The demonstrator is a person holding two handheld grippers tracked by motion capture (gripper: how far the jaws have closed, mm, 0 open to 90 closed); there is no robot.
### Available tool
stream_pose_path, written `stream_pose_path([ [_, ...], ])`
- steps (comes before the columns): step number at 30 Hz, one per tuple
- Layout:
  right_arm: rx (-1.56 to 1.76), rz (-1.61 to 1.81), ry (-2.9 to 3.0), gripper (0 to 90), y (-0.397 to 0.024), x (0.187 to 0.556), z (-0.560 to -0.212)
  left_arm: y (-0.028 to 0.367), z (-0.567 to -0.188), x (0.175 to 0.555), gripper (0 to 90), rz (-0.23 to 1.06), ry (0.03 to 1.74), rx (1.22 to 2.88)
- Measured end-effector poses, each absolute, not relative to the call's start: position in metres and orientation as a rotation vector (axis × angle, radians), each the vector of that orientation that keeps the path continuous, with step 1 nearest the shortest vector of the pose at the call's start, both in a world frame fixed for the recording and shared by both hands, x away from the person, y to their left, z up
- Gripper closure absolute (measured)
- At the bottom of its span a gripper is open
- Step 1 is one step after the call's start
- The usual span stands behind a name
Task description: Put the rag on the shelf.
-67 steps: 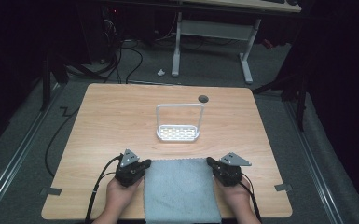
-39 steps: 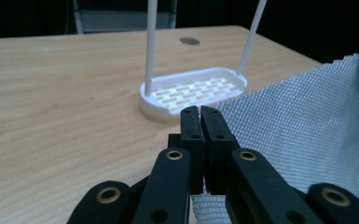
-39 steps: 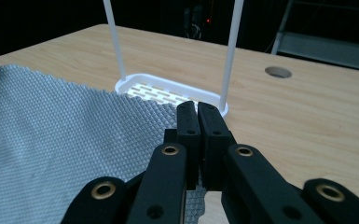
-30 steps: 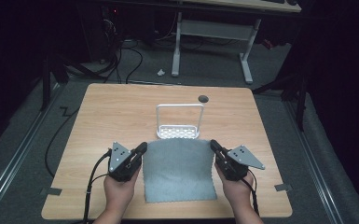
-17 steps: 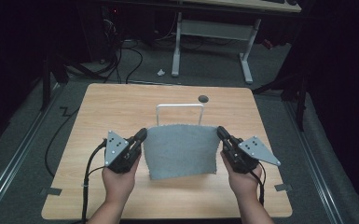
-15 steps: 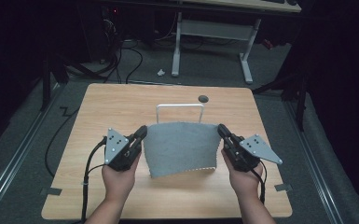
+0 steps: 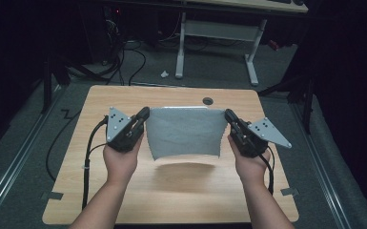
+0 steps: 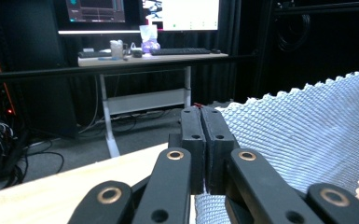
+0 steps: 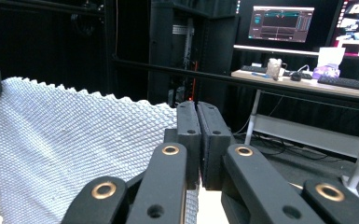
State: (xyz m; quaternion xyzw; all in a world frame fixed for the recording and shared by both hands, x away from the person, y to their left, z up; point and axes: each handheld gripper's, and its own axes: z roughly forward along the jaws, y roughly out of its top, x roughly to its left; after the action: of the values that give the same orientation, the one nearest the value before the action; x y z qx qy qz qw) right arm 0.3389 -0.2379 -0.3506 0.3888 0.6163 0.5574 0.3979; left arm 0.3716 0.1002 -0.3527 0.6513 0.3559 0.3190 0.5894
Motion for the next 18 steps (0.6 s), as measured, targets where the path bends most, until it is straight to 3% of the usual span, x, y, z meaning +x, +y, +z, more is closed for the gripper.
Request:
stream_pose_path([
  [18, 1.0, 1.404, 1.541, 89.4, -0.226, 0.392, -0.331, 0.099, -0.341, 0.428, 88.9, 0.823, 0.859, 1.488],
])
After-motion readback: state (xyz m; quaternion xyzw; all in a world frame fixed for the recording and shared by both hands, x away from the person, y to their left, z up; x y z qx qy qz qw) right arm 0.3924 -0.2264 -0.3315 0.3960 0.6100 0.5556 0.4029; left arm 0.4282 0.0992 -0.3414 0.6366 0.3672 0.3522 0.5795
